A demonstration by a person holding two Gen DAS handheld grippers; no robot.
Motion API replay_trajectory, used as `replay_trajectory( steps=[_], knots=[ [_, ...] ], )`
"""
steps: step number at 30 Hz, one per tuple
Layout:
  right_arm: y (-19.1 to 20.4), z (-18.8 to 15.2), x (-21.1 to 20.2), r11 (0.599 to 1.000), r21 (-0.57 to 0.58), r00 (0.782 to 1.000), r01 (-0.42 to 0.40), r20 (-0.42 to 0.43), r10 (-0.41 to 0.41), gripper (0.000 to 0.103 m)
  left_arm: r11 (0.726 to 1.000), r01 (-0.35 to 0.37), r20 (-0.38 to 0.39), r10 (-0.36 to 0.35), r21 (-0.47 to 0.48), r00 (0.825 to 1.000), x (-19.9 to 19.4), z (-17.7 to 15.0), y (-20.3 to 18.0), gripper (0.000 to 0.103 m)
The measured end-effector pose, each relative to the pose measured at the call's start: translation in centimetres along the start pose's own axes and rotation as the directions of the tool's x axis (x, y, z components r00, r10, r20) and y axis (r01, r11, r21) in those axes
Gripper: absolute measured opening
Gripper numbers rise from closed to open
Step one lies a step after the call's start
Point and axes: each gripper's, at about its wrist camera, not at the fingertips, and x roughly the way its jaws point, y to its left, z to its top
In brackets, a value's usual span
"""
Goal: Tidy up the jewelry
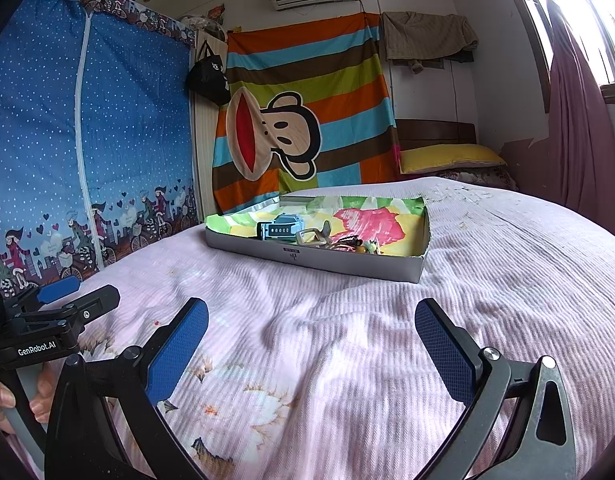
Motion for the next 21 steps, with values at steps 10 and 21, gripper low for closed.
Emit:
replay_trajectory(
  steps=[10,21],
  knots=[
    [0.01,0.03,0.04,1.000,-0.001,1.000,0.001,0.001,-0.001,0.102,1.000,0.000,0.001,0.000,0.001,1.000,0.01,0.05,-0.02,0.103],
    [-0.02,0.00,0.03,1.000,-0.001,1.000,0.001,0.002,-0.001,0.102,1.000,-0.001,0.004,0.001,0.002,1.000,-0.06,0.18,-0.01,0.103]
  ],
)
